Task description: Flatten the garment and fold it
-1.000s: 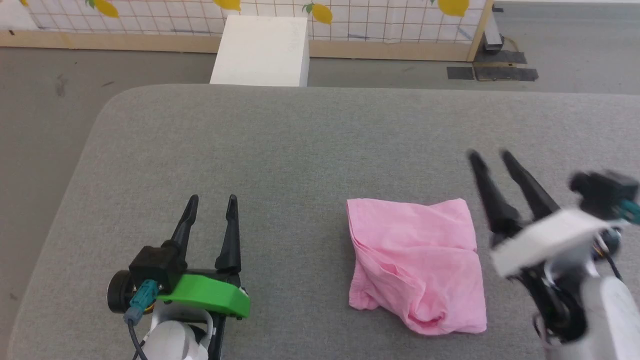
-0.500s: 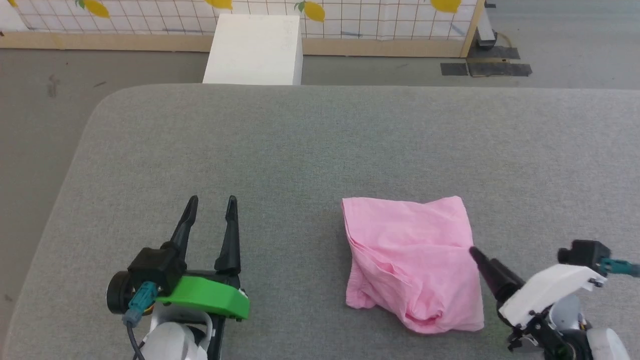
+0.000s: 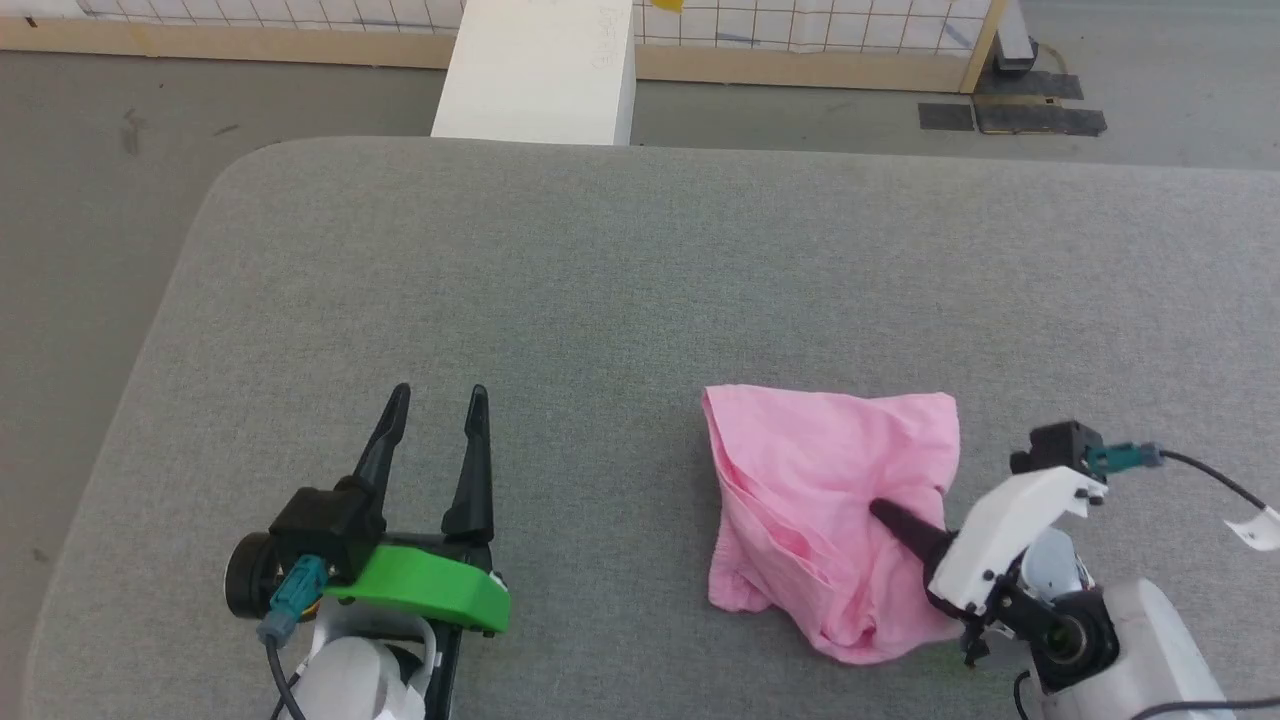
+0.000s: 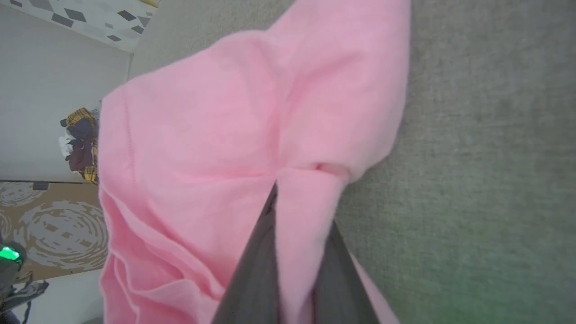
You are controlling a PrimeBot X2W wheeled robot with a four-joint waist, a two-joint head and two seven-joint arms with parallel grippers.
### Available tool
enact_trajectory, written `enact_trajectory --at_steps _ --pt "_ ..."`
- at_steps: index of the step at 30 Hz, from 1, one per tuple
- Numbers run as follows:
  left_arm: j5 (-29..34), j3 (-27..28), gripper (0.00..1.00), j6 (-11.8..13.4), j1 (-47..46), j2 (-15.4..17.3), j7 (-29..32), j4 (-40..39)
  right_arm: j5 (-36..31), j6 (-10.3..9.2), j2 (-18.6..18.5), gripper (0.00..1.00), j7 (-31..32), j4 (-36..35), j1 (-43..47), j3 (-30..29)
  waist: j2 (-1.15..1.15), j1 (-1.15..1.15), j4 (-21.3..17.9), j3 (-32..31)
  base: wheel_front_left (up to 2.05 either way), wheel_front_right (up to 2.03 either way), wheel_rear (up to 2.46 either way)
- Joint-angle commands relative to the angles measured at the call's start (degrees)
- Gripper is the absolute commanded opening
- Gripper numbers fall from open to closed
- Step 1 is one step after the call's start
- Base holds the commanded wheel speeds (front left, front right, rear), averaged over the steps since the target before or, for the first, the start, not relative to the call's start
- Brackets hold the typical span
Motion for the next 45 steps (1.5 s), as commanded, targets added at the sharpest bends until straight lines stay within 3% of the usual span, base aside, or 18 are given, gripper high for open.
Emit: enact_trajectory --at_steps 1,6,9,17,26,30,39,45 --pt "-0.03 0.07 1.00 0.37 -0.98 -0.14 -0.26 0.01 -2.75 -0.06 0.16 0.00 -0.67 -1.54 -1.09 0.74 0.00 0.00 -0.24 0.00 0.00 0.00 0.00" --pt "0.06 0.65 1.00 0.53 -0.77 -0.14 -0.26 -0.20 -16.06 -0.06 -0.77 0.00 -0.74 -9.75 -2.32 5.10 0.00 0.00 -2.10 -0.16 0.00 0.00 0.00" --pt "0.33 1.20 1.00 0.45 -0.78 -0.14 -0.26 -0.48 -23.15 -0.06 -3.28 0.00 -0.29 -15.61 -3.39 9.64 0.00 0.00 -4.17 0.05 0.00 0.00 0.00" --pt "1.72 2.77 1.00 0.03 -1.51 -0.14 -0.26 -1.81 -27.50 -0.06 -10.95 0.00 2.46 -19.94 -6.83 17.39 0.00 0.00 -12.70 2.51 0.00 0.00 0.00" --pt "5.08 2.53 1.00 -1.51 -6.06 0.33 -0.26 -2.47 -24.59 -0.06 -21.49 0.00 -1.28 -11.73 -14.17 20.05 0.00 0.00 -23.35 9.48 0.00 0.00 0.00" --pt "6.70 1.44 1.00 -2.13 -8.88 1.35 -0.26 -2.53 -24.89 -0.06 -25.43 0.00 -4.14 -5.86 -18.50 21.03 0.00 0.00 -26.24 13.21 0.00 0.00 0.00" --pt "9.02 -1.29 1.00 -2.93 -14.48 4.33 -0.26 -2.75 -27.64 -0.06 -31.61 0.00 -13.00 8.18 -27.44 20.24 0.00 0.00 -26.95 21.25 0.00 0.00 0.00" --pt "10.14 -2.55 1.00 -3.10 -16.33 6.17 0.65 -4.32 -34.53 -0.06 -34.62 0.00 -19.05 17.12 -32.17 17.10 0.00 0.00 -25.05 24.60 0.00 0.00 0.00"
